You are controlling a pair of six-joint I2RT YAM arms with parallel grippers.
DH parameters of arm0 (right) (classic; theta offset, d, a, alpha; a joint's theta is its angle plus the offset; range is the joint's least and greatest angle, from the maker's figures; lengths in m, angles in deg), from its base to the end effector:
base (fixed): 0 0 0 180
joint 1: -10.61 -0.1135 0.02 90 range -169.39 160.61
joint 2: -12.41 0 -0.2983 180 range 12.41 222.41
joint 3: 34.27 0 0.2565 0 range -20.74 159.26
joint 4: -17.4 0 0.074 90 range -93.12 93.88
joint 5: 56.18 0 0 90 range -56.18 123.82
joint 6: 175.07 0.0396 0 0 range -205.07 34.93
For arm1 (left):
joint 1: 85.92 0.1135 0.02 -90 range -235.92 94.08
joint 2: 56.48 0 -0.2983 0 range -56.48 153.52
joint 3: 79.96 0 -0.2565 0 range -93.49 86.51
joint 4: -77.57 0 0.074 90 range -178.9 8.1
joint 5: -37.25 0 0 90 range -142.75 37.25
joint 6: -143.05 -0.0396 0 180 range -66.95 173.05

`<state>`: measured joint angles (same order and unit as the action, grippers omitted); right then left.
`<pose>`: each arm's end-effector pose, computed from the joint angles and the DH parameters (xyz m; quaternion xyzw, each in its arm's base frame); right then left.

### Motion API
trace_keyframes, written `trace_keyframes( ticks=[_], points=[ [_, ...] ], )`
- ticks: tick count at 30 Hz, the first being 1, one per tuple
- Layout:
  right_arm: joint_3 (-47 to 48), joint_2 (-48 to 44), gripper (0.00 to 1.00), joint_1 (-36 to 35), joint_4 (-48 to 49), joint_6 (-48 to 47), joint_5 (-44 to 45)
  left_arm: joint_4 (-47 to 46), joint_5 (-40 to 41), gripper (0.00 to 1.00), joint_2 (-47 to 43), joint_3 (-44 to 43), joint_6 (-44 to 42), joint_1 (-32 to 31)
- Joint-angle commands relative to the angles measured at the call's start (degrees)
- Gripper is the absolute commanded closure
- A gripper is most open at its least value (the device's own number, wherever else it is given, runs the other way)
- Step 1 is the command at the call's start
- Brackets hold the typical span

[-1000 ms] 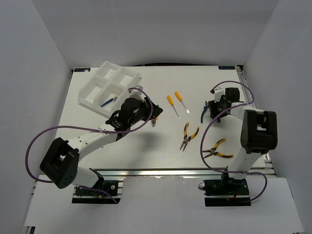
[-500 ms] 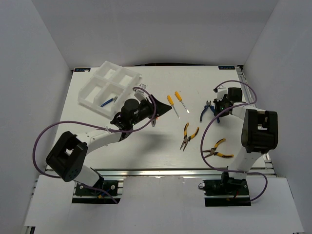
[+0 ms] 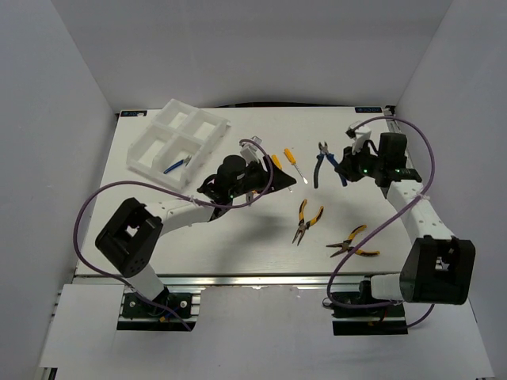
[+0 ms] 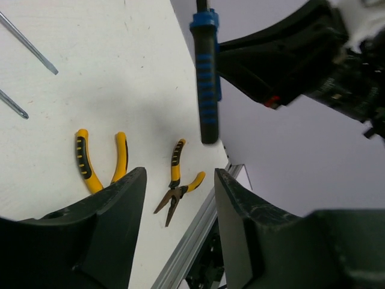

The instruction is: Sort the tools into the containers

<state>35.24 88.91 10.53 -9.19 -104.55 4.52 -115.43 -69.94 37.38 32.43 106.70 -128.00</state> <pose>0.2954 0.0198 0.3123 -0.2626 0.8199 0.1426 0.4883 0.2734 -0.2627 0.2720 0.0142 0.7806 -0.5338 0.3249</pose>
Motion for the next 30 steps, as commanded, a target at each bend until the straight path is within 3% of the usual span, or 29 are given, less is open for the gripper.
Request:
trace_keyframes(
  ticks=[1, 13, 30],
  points=[
    [0.86, -3.50, 1.00, -4.72, -2.40, 1.89, -6.30, 2.72, -1.01, 0.39, 0.41, -3.40, -2.58, -0.54],
    [-2.04, -6.48, 1.00, -13.86, 1.56, 2.44, -2.79, 1.50, -2.59, 0.37, 0.64, -4.00, -1.78, -1.07],
    [-2.81, -5.57, 1.00, -14.08, 2.91, 2.66, -1.55, 0.61, -2.26, 0.37, -3.54, -2.27, -1.83, -1.12]
  ],
)
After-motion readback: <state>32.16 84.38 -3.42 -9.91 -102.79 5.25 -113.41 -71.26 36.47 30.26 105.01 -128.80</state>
